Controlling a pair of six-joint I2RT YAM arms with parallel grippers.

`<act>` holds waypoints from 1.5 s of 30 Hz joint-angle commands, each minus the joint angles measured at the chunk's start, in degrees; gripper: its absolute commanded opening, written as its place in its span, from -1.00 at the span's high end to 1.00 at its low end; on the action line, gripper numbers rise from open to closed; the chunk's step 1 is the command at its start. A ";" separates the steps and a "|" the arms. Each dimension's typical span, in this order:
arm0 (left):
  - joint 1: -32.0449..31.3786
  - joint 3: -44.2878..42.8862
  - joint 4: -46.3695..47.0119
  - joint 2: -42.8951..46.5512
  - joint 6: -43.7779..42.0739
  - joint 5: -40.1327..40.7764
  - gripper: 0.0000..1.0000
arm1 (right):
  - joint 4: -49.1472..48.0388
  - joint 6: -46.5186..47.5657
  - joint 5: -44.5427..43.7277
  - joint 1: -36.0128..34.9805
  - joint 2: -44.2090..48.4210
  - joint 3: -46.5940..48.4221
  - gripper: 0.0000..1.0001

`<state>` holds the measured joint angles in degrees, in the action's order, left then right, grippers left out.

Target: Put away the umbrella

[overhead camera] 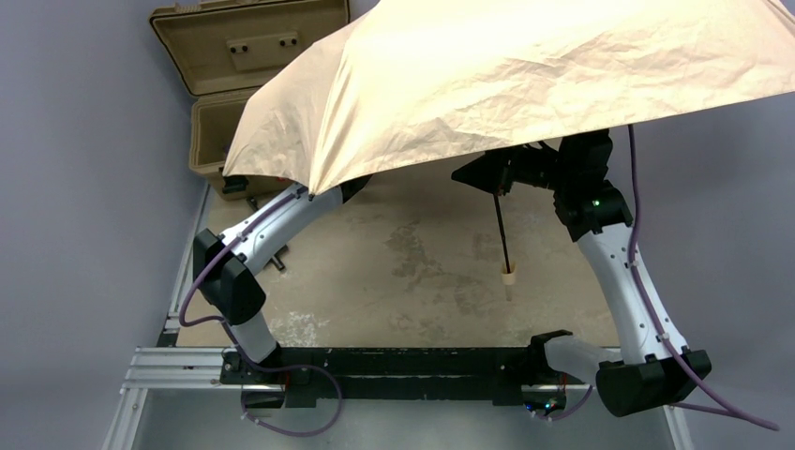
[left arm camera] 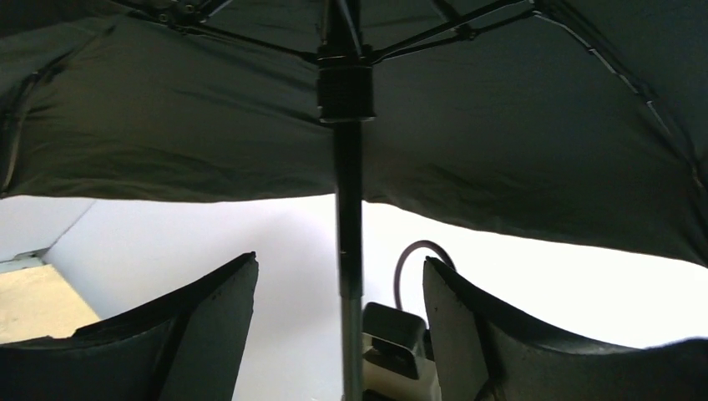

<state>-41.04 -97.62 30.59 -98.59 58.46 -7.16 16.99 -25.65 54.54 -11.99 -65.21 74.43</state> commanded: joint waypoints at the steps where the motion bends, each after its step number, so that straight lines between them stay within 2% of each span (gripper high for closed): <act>1: -0.04 -0.68 6.63 -0.12 4.10 -2.61 -0.34 | -3.18 3.76 -0.08 -0.42 1.04 1.04 1.00; 3: -0.10 -1.64 5.88 -0.70 4.23 -2.84 -0.22 | -2.92 4.21 -0.26 -0.73 1.11 0.98 1.00; 14: -1.08 -4.91 1.27 -2.40 4.45 -5.03 0.08 | -1.91 6.16 -1.46 -0.90 1.29 0.66 1.00; 18: -1.15 -4.52 0.99 -2.19 4.34 -5.63 0.47 | -1.34 6.93 -2.15 -0.93 1.28 1.00 1.00; 20: -1.15 -4.23 0.94 -1.80 4.22 -5.71 1.00 | -1.04 7.39 -2.67 -0.88 1.44 1.14 1.00; 24: -1.20 -1.10 0.39 0.99 2.94 -3.74 1.00 | -0.43 9.96 -4.19 -0.90 1.99 1.37 0.98; 28: -2.82 2.70 -1.72 5.28 0.35 1.53 1.00 | -0.64 14.38 -0.19 -0.88 1.42 2.95 0.31; 31: -4.06 4.83 -2.01 7.26 0.70 4.12 1.00 | -1.45 14.54 3.28 -0.92 -0.93 6.31 0.05; 35: -4.49 8.53 -0.50 10.87 -0.12 6.88 1.00 | -2.29 12.18 6.32 -0.91 -4.87 9.82 0.01; 45: -4.11 9.42 -1.91 14.91 -0.84 1.85 1.00 | -5.65 5.47 9.75 -0.93 -8.49 13.11 0.04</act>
<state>-45.50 -87.13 23.44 -87.96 57.74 -2.96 14.83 -17.12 61.67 -13.08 -73.25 84.71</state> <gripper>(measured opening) 0.079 0.485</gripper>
